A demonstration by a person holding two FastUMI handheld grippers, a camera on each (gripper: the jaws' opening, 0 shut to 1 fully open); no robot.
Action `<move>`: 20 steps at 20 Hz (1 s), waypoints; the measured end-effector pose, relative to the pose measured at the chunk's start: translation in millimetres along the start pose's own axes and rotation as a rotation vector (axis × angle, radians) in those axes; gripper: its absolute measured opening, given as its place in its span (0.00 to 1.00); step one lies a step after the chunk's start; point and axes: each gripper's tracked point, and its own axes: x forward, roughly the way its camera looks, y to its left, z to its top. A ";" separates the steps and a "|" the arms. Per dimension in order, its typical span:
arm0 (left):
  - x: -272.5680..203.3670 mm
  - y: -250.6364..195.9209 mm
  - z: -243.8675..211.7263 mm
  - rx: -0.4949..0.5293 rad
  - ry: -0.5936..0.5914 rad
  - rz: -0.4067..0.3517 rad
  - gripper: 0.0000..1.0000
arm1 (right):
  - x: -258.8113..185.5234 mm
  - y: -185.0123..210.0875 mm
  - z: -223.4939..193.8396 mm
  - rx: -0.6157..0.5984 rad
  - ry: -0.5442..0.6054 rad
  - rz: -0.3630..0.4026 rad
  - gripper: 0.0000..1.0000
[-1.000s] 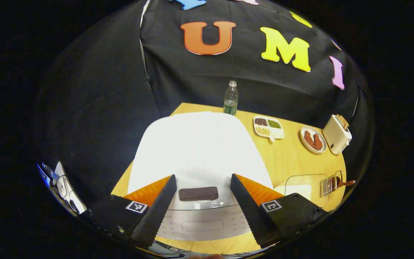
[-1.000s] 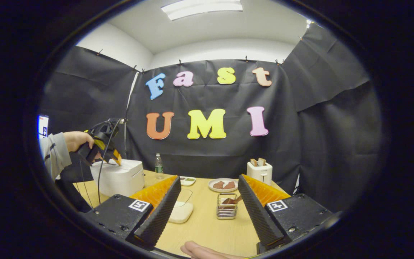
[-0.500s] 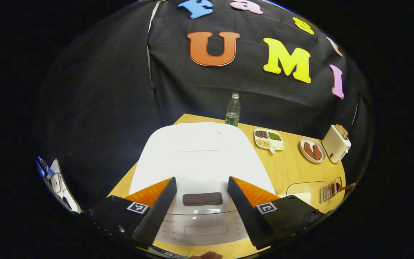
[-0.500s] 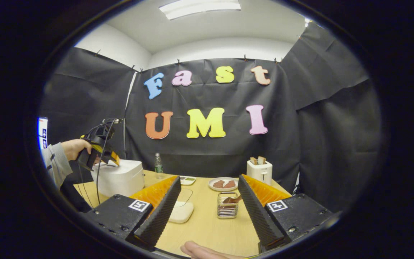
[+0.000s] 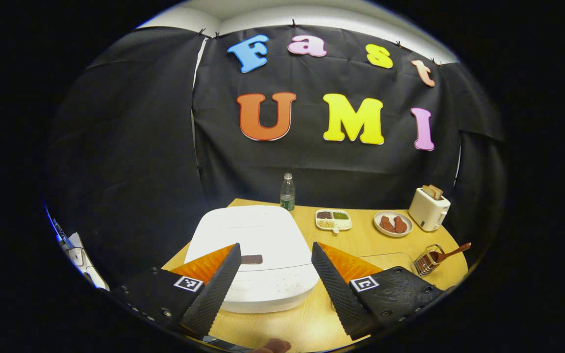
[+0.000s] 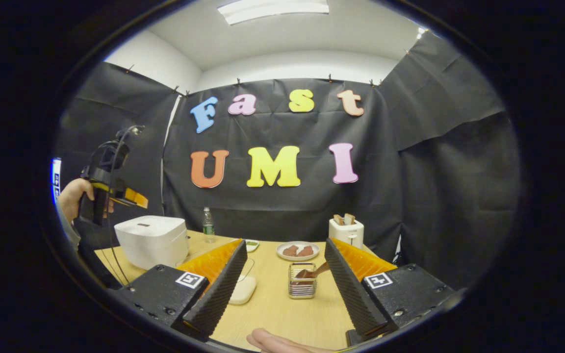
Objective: Close the left gripper, press the button to open the rice cooker; take a wooden spoon from the chopstick holder with the right hand, scoop a spoonful of rice and pour it into the rice cooker, then put the wooden spoon back into the chopstick holder.
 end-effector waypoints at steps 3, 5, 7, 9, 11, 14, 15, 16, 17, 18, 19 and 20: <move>-51.5 -17.3 0.9 0.002 -0.103 -0.021 0.94 | -2.5 -8.4 2.0 0.007 0.006 -0.026 1.00; -87.7 -29.6 -2.2 -0.008 -0.175 -0.046 0.93 | -5.5 -11.7 2.5 0.007 0.013 -0.039 1.00; -120.7 -44.9 -11.4 -0.008 -0.238 -0.083 0.93 | -8.0 -15.0 1.6 0.006 0.020 -0.051 1.00; -142.0 -51.7 -24.9 -0.029 -0.276 -0.089 0.93 | -11.2 -17.7 2.0 -0.002 0.032 -0.060 1.00; -155.2 -57.0 -32.3 -0.029 -0.295 -0.091 0.93 | -15.7 -20.1 5.3 -0.013 0.037 -0.067 1.00; -168.4 -63.3 -25.7 0.012 -0.332 -0.093 0.93 | -23.5 -26.2 14.6 -0.023 0.028 -0.086 1.00; -172.4 -66.9 -24.3 0.014 -0.340 -0.100 0.93 | -27.1 -27.2 17.8 -0.021 0.025 -0.091 1.00; -174.0 -73.0 -27.8 0.016 -0.334 -0.113 0.93 | -30.7 -27.8 21.3 -0.018 0.020 -0.095 1.00; -176.3 -77.9 -32.2 0.017 -0.325 -0.130 0.93 | -34.3 -28.5 25.9 -0.018 0.013 -0.096 1.00; -177.6 -81.8 -34.1 0.022 -0.323 -0.140 0.93 | -37.1 -28.5 30.1 -0.022 0.005 -0.099 1.00; -178.5 -80.3 -35.0 0.022 -0.320 -0.136 0.93 | -38.5 -31.1 33.0 -0.029 0.000 -0.106 1.00; -179.6 -78.1 -34.6 0.019 -0.316 -0.127 0.93 | -40.6 -32.4 34.7 -0.038 -0.002 -0.113 1.00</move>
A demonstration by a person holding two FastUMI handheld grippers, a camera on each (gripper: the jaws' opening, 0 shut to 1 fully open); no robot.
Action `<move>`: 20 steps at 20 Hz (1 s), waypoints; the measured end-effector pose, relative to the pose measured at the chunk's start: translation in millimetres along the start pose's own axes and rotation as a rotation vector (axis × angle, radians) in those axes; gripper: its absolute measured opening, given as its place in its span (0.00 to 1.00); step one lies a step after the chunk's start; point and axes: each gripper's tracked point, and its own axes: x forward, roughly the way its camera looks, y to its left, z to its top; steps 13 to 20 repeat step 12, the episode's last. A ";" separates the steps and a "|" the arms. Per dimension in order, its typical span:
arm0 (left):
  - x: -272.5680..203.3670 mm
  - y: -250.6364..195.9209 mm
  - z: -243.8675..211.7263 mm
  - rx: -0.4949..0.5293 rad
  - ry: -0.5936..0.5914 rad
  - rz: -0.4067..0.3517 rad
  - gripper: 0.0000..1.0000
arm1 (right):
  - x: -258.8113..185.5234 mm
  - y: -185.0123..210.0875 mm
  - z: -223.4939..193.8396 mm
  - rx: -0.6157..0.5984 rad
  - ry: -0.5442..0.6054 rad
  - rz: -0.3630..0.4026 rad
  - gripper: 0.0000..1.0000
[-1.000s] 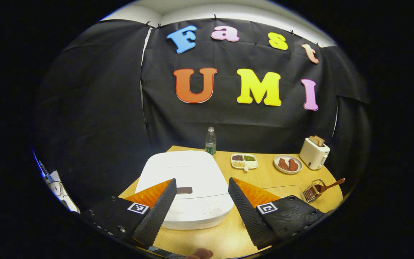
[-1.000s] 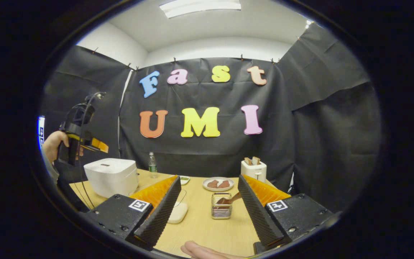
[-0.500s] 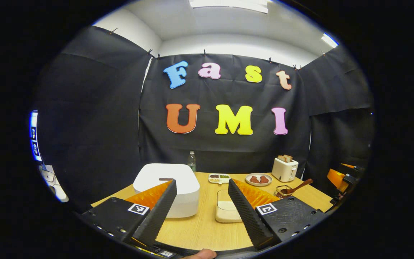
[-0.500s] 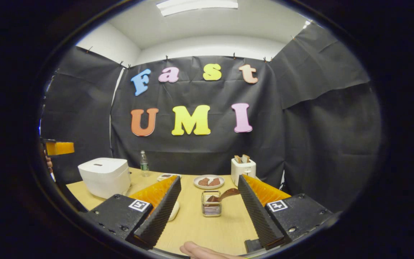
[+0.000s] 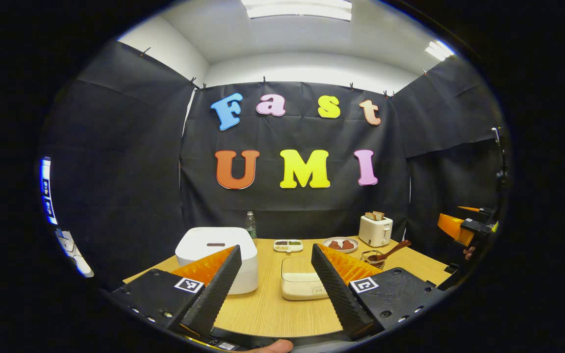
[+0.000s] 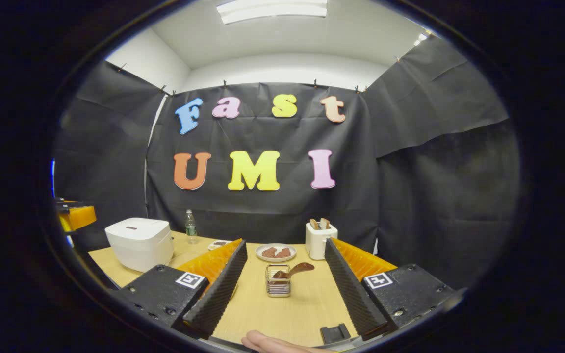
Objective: Close the left gripper, press the button to open the rice cooker; take a wooden spoon from the chopstick holder with the right hand, scoop a spoonful of rice and pour it into the rice cooker, then put the wooden spoon back into the chopstick holder.
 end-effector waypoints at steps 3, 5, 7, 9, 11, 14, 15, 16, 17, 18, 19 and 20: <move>-2.1 0.3 3.2 0.011 -0.015 0.007 0.93 | -3.4 -4.8 8.1 -0.014 -0.009 -0.025 1.00; -0.6 1.3 2.0 0.004 -0.012 0.015 0.93 | -3.6 -8.4 11.2 -0.003 -0.012 -0.039 1.00; -1.5 3.4 1.3 -0.011 -0.011 0.019 0.93 | -5.7 -7.3 12.2 0.011 -0.012 -0.036 1.00; -4.4 2.2 -1.4 -0.024 -0.004 0.011 0.93 | -5.4 -5.1 11.7 0.010 -0.014 -0.029 1.00; -4.6 6.4 0.3 -0.032 -0.011 0.016 0.93 | -4.8 -4.4 10.5 0.010 -0.013 -0.025 1.00; -4.5 7.2 1.0 -0.036 -0.012 0.016 0.93 | -5.2 -3.4 10.5 0.011 -0.012 -0.022 1.00; -4.5 7.2 1.0 -0.036 -0.012 0.016 0.93 | -5.2 -3.4 10.5 0.011 -0.012 -0.022 1.00; -4.5 7.2 1.0 -0.036 -0.012 0.016 0.93 | -5.2 -3.4 10.5 0.011 -0.012 -0.022 1.00; -4.5 7.2 1.0 -0.036 -0.012 0.016 0.93 | -5.2 -3.4 10.5 0.011 -0.012 -0.022 1.00; -4.5 7.2 1.0 -0.036 -0.012 0.016 0.93 | -5.2 -3.4 10.5 0.011 -0.012 -0.022 1.00; -4.5 7.2 1.0 -0.036 -0.012 0.016 0.93 | -5.2 -3.4 10.5 0.011 -0.012 -0.022 1.00; -4.5 7.2 1.0 -0.036 -0.012 0.016 0.93 | -5.2 -3.4 10.5 0.011 -0.012 -0.022 1.00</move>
